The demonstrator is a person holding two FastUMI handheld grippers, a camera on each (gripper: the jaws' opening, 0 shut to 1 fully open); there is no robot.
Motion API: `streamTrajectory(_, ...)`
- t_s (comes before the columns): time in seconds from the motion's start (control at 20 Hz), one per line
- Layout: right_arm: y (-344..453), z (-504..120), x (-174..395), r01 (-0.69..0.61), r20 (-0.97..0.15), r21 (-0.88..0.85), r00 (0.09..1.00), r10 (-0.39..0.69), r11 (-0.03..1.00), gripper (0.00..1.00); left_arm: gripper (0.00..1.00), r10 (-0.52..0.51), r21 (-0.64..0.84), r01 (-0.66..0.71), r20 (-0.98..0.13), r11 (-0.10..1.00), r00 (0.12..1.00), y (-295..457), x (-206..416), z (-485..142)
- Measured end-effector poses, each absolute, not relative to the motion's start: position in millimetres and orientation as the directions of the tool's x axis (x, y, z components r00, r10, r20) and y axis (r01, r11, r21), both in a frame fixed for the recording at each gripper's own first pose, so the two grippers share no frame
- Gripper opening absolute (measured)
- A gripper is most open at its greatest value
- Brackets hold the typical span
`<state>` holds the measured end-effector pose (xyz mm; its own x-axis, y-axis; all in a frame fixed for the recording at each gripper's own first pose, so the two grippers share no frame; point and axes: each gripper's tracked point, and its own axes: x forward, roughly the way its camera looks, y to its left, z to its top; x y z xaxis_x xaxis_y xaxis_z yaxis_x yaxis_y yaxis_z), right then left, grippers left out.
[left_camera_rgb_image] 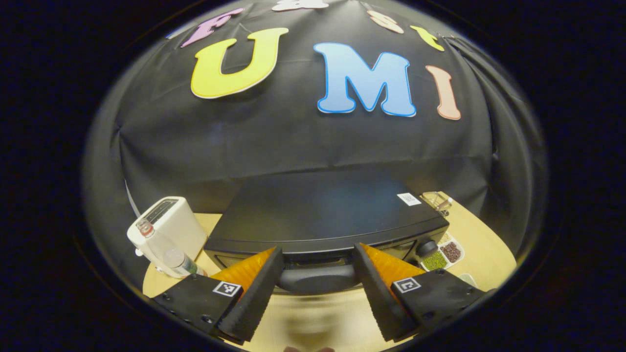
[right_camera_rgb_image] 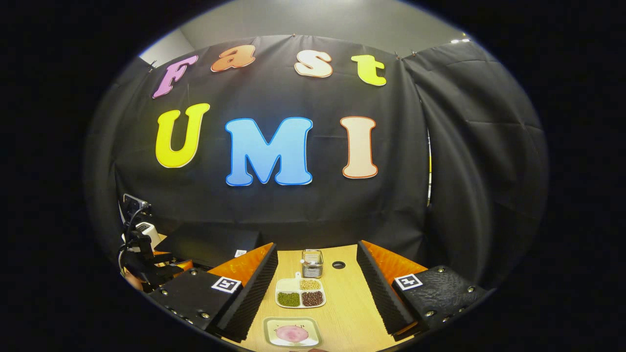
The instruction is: Open the electric oven with the left hand, put the food in, and close the electric oven.
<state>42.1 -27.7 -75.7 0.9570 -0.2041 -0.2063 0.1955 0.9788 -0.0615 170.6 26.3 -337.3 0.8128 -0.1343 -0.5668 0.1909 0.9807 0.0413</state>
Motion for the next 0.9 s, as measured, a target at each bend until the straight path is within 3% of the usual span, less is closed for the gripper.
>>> streamTrajectory(0.45,-22.4,-77.7,35.8,0.200,-0.211,-0.055,0.955,-0.207,0.978,0.98,0.98,-0.133,0.025,0.178,-0.562,0.984,0.816,28.6,164.0,-339.0)
streamTrajectory(0.9,-9.5,-78.6,26.4,0.170,-0.209,-0.045,0.962,-0.176,0.984,0.98,1.00,-0.134,0.019,0.179,-0.587,0.984,0.798,33.5,119.7,-349.6)
